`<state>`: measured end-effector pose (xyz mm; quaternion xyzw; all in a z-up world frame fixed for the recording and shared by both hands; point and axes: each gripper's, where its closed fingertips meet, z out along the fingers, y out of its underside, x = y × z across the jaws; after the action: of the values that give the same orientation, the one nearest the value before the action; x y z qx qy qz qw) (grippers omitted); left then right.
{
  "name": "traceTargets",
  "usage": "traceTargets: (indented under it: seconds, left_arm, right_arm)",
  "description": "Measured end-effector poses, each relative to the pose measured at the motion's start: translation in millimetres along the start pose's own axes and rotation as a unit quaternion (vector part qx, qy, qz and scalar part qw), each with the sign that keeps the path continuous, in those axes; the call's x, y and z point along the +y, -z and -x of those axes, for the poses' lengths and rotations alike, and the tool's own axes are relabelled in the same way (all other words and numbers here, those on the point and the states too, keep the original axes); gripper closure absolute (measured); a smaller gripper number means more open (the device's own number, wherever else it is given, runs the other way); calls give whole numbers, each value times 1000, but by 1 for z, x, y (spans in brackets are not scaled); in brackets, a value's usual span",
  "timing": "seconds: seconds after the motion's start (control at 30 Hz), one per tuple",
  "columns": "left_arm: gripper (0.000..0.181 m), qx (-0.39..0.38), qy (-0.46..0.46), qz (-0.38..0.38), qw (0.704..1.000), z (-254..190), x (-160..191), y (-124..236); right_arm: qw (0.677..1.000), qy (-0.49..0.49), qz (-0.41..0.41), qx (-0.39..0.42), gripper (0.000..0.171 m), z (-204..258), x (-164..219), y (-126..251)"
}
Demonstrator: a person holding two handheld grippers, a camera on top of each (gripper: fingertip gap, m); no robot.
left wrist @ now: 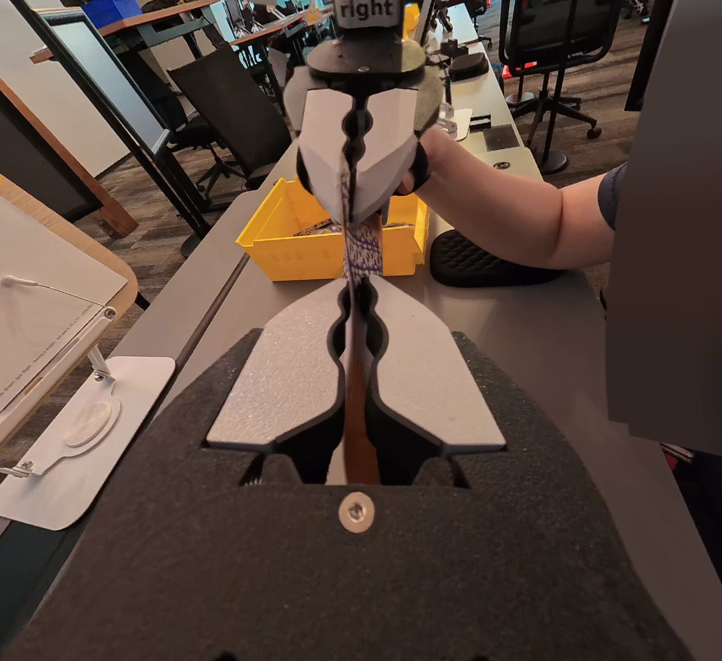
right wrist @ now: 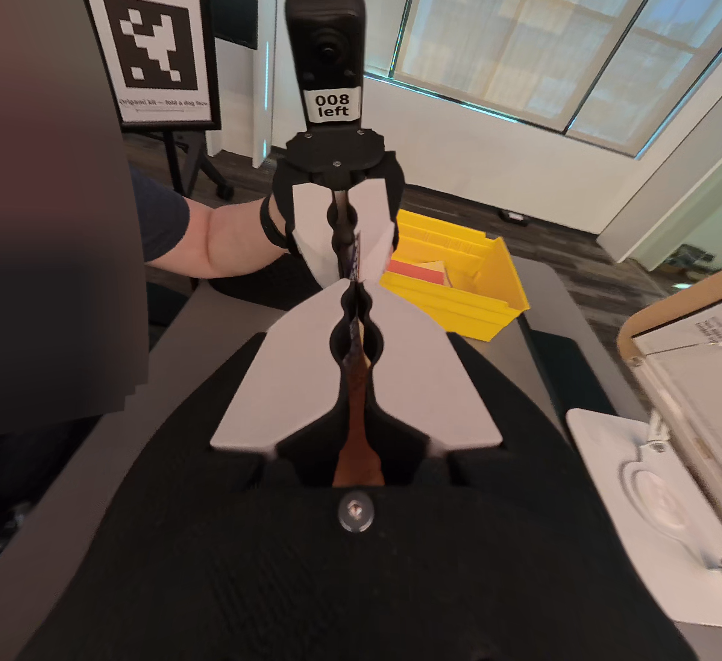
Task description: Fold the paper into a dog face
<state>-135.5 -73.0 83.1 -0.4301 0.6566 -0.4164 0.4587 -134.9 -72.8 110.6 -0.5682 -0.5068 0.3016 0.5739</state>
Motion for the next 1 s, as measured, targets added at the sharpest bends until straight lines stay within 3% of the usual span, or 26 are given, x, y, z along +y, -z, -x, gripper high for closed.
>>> traceTargets:
  seconds: [0.13, 0.27, 0.37, 0.4, 0.47, 0.53, 0.67, 0.8, 0.93, 1.0]
  left_arm:
    - [155, -45, 13, -11, 999, 15, -5, 8]
    - [141, -102, 40, -60, 992, 34, -26, 35]
    - [147, -137, 73, -99, 983, 43, -42, 59]
    - [153, -142, 91, -113, 979, 44, -46, 66]
    - [166, -125, 145, -134, 972, 43, -48, 71]
    - [159, -76, 208, -137, 965, 40, -43, 63]
    - [150, 50, 337, -167, 925, 34, -34, 39]
    - [151, 121, 396, -152, 898, 27, -17, 14]
    - [153, 118, 383, -120, 908, 22, -1, -5]
    - [178, 101, 368, -117, 917, 24, 3, -8]
  right_arm:
    - [985, 154, 5, 72, 170, 1, -8, 0]
    - [903, 388, 20, 182, 170, 1, -14, 5]
    - [850, 473, 11, 232, 170, -1, -18, 9]
    - [821, 507, 15, 264, 170, -6, -19, 13]
    - [730, 600, 36, 326, 170, -10, -21, 21]
    - [647, 677, 63, 345, 170, -9, -15, 18]
    - [588, 725, 86, 347, 170, -11, 1, 0]
    - [585, 729, 100, 340, 170, -17, 14, -9]
    - [590, 729, 108, 330, 170, -21, 24, -15]
    - [608, 718, 99, 325, 170, -21, 26, -16]
